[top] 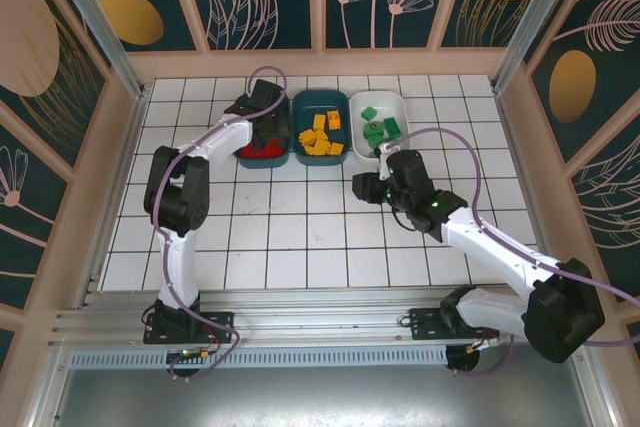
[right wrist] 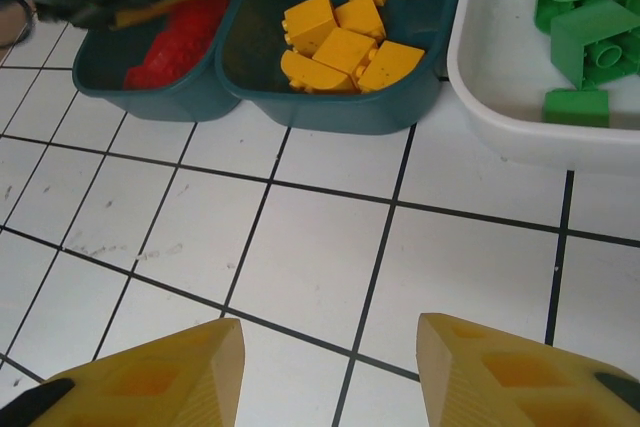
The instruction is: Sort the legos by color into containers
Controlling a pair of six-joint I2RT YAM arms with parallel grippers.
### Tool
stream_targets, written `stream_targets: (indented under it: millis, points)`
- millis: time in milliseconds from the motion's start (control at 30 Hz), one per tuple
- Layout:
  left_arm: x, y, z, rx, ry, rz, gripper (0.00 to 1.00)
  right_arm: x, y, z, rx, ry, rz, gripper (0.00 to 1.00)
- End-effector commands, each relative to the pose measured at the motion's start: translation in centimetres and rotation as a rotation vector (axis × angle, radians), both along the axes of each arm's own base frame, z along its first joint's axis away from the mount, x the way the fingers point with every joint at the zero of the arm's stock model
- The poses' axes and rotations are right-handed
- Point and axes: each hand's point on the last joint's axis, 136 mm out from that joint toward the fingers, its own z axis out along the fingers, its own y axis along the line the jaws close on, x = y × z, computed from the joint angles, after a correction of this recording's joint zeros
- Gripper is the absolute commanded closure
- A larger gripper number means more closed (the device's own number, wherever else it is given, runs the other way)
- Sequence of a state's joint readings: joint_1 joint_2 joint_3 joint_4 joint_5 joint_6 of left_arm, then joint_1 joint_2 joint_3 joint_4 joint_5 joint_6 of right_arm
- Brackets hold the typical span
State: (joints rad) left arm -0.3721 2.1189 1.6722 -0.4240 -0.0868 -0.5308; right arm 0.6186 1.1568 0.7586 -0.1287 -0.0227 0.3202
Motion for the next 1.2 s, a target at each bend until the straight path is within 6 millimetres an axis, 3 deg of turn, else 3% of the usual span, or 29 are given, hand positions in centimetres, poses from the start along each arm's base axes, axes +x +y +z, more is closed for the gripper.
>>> stream_targets:
  millis: [0, 33, 200, 367, 433, 567, 633, 733, 800, 900, 1067, 1167]
  points:
    - [1.3, 0.9, 3.4, 0.026, -0.062, 0.037, 0.12, 1.1, -0.1, 1.5, -0.02, -0.013, -0.018, 0.47]
    - [1.5, 0.9, 4.5, 0.012, -0.09, 0.04, 0.02, 1.3, 0.0, 1.5, -0.024, -0.005, -0.02, 0.46]
    - [0.1, 1.3, 11.4, -0.092, -0.275, 0.074, 0.02, 2.6, 0.8, 3.0, -0.026, -0.008, -0.029, 0.38]
    - [-6.0, 3.3, 15.3, -0.148, -0.433, 0.106, 0.02, 3.4, 1.7, 8.2, 0.085, -0.117, -0.019, 0.27]
    - [-9.0, 5.2, 16.3, -0.146, -0.485, 0.135, 0.02, 3.2, 1.8, 11.3, 0.167, -0.198, -0.014, 0.01]
    - [-14.9, 9.2, 17.2, -0.103, -0.561, 0.188, 0.02, 2.2, 1.9, 15.3, 0.289, -0.325, 0.001, 0.01]
    - [-18.3, 10.8, 17.9, -0.106, -0.638, 0.185, 0.02, 2.7, 1.4, 14.4, 0.388, -0.257, -0.1, 0.01]
    - [-22.5, 13.0, 16.9, -0.165, -0.736, 0.233, 0.01, 3.8, 2.5, 10.5, 0.3, -0.246, -0.078, 0.01]
    - [-24.0, 12.6, 16.6, -0.271, -0.862, 0.195, 0.02, 4.5, 3.3, 8.5, 0.219, -0.214, -0.054, 0.01]
    - [-24.9, 14.3, 14.7, -0.251, -0.951, 0.251, 0.01, 4.9, 4.7, 7.8, 0.144, -0.291, 0.054, 0.01]
    - [-24.4, 16.8, 13.3, -0.074, -0.993, 0.354, 0.01, 5.2, 0.9, 9.0, 0.02, -0.656, 0.056, 0.01]
    - [-24.1, 18.5, 12.4, 0.093, -1.03, 0.403, 0.01, 6.5, -3.9, 7.1, -0.029, -0.675, -0.08, 0.01]
